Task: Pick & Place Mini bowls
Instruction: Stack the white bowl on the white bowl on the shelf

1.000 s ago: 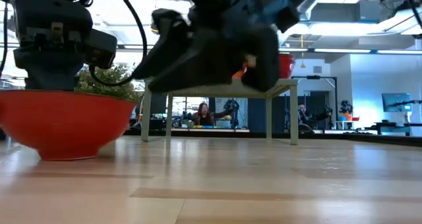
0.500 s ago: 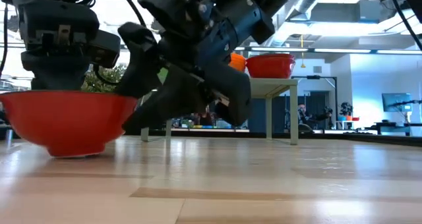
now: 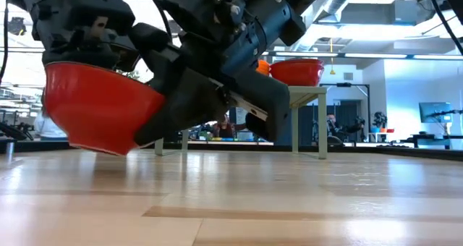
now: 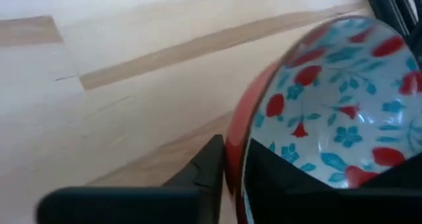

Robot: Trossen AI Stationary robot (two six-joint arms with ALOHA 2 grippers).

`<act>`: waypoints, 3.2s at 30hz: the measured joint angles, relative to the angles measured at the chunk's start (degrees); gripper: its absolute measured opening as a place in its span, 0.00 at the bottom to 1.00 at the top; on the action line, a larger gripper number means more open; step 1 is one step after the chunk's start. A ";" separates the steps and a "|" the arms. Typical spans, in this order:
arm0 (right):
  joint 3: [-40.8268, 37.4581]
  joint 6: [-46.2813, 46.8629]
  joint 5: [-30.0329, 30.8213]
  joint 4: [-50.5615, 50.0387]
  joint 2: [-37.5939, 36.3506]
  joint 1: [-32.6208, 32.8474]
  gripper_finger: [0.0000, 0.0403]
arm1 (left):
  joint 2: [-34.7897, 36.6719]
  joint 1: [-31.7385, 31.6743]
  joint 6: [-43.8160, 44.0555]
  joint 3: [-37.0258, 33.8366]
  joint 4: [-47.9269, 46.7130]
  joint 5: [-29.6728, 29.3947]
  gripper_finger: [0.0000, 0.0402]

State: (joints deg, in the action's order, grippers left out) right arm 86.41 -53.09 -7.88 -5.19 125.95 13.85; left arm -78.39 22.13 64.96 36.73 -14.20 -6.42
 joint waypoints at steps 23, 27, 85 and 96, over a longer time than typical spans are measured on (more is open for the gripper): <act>-0.17 9.21 6.89 -15.83 -5.04 1.63 0.05 | 4.32 -3.51 -17.45 0.11 10.29 -1.68 0.31; -0.11 13.27 7.03 -23.55 -11.37 2.11 0.03 | 8.40 -3.10 -22.90 0.11 10.51 -4.61 0.29; 0.00 25.53 26.33 -60.85 -35.85 -25.10 0.16 | 14.36 -3.00 -33.00 0.04 12.55 -14.58 0.28; 1.53 25.57 32.29 -65.04 -35.89 -21.93 0.21 | 14.36 -3.00 -31.27 0.04 12.69 -14.56 0.28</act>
State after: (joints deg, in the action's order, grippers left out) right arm 87.94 -27.53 24.41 -70.23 90.06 -8.09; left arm -64.03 19.14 33.69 36.77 -1.51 -20.97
